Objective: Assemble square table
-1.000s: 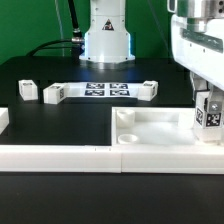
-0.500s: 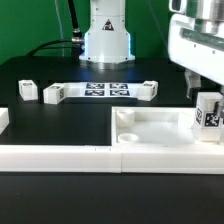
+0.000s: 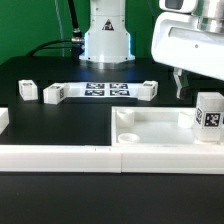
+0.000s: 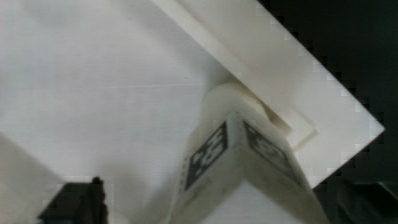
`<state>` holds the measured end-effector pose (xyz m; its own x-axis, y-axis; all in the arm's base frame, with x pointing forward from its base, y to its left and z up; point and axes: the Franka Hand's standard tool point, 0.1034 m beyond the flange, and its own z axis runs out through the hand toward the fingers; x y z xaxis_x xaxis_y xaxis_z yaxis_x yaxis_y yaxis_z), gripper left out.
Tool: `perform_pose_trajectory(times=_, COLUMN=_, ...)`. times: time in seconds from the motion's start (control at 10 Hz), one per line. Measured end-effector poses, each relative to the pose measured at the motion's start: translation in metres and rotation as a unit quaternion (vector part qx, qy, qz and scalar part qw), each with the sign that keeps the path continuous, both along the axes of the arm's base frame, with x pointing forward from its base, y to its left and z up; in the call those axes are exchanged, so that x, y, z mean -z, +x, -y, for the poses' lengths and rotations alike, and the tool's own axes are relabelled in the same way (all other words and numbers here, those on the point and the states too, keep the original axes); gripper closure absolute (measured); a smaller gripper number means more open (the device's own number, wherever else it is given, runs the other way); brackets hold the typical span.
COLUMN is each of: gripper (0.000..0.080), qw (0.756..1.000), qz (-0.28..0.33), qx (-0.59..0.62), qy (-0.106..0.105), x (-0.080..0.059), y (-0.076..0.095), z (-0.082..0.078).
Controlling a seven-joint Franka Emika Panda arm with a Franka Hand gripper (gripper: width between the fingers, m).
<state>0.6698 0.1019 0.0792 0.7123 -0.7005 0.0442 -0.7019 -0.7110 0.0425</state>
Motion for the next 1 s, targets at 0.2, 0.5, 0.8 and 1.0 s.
perform_pose_trajectory(times=0.2, gripper=0.0150, qw=0.994, qz=0.050, qx=-0.092, qy=0.008, x=-0.005, y=0.011, z=-0.002)
perform_pose_trajectory(times=0.5, gripper=0.0150, qw=0.979, qz=0.065, qx=-0.189, qy=0.037, x=-0.008, y=0.013, z=0.010)
perform_pose_trajectory(times=0.8, gripper=0.0150, qw=0.962, qz=0.061, qx=-0.267, qy=0.026, x=-0.007, y=0.013, z=0.011)
perform_pose_trajectory(times=1.0, gripper=0.0150, qw=0.944, qz=0.057, qx=-0.325, qy=0.018, x=-0.007, y=0.013, z=0.014)
